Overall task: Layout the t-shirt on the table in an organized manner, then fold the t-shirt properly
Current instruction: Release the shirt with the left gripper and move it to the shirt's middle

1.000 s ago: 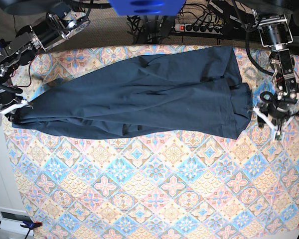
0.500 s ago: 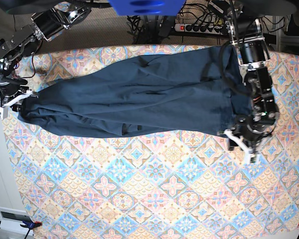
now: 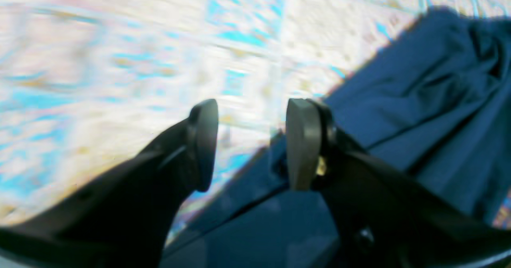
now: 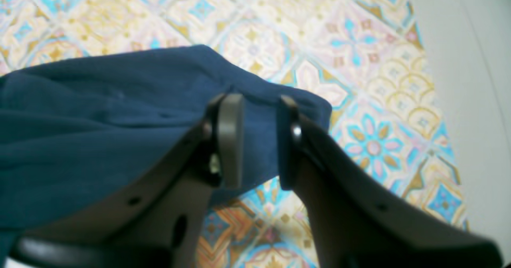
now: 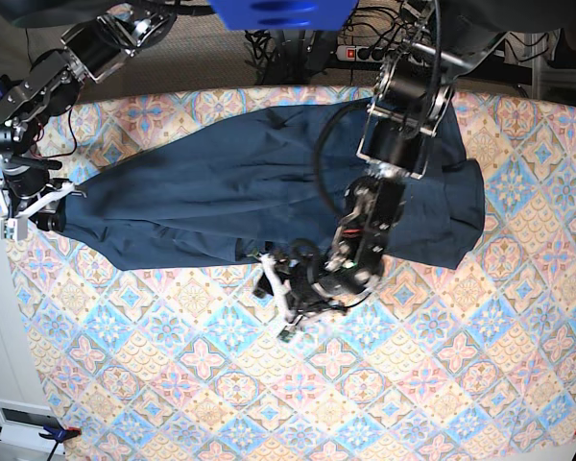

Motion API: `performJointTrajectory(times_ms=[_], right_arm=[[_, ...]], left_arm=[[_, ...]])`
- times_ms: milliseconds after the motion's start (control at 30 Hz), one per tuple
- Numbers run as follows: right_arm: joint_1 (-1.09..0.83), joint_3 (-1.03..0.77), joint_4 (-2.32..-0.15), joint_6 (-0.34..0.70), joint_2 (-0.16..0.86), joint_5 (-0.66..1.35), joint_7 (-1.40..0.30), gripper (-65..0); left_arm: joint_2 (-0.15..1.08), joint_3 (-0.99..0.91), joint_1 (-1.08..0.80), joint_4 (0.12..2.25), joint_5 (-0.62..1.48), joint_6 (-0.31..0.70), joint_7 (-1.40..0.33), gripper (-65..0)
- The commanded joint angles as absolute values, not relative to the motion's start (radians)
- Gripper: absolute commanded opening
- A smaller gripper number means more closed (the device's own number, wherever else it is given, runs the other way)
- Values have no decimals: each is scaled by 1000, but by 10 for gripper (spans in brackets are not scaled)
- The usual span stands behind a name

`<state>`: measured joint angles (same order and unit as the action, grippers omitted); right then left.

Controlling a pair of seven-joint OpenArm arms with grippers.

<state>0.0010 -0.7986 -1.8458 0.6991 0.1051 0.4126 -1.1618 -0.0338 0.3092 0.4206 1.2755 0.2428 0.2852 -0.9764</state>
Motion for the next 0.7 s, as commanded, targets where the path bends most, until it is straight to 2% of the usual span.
performJointTrajectory(times_ms=[0, 100, 333, 667], right_arm=[[10, -802, -1865, 698, 125, 430, -1138, -504], [10, -802, -1871, 698, 125, 430, -1138, -504], [10, -802, -1873, 698, 127, 430, -1136, -504], [10, -802, -1871, 698, 127, 430, -1136, -504]], left_arm=[[-56, 315, 475, 1250, 249, 282, -955, -373], [-108, 346, 518, 1135, 251, 282, -946, -374], [-157, 478, 521, 1012, 251, 282, -878, -372], [-157, 541, 516, 1006, 262, 283, -878, -377]])
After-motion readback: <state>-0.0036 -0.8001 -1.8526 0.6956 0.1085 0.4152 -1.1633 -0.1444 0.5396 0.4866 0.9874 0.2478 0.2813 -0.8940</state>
